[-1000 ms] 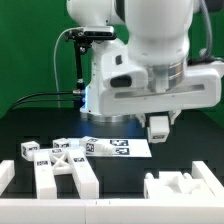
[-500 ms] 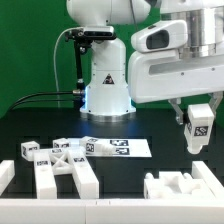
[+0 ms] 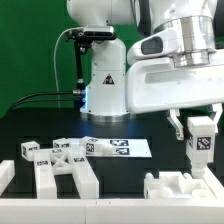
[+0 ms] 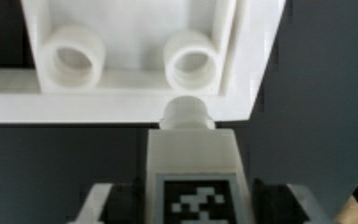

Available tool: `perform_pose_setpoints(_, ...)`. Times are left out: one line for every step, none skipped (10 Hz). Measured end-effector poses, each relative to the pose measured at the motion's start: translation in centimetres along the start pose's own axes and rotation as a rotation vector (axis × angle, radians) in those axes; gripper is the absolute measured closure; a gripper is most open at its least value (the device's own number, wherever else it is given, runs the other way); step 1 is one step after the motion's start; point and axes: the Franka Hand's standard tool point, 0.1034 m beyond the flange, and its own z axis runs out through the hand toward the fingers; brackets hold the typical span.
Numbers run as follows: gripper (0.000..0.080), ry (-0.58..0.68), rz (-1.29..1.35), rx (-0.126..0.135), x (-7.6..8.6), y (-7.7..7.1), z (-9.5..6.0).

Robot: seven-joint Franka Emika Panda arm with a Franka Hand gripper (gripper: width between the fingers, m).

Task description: Assemble chair

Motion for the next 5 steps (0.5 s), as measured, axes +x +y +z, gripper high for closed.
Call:
perform_pose_setpoints(0.0515, 0.001, 0.002, 0.0, 0.1, 0.1, -0.1)
perform_pose_setpoints(0.0515, 0.001, 0.002, 0.0, 0.1, 0.1, -0.1)
perform_pose_setpoints(0.0515, -0.002, 0.001, -0.001, -0.1, 0.1, 0.1)
perform_pose_setpoints(0.0515, -0.013, -0.007, -0.001, -0.6, 0.0, 0.9)
perform_pose_setpoints(0.0515, -0.021, -0.007, -0.002, -0.8, 0.1, 1.6)
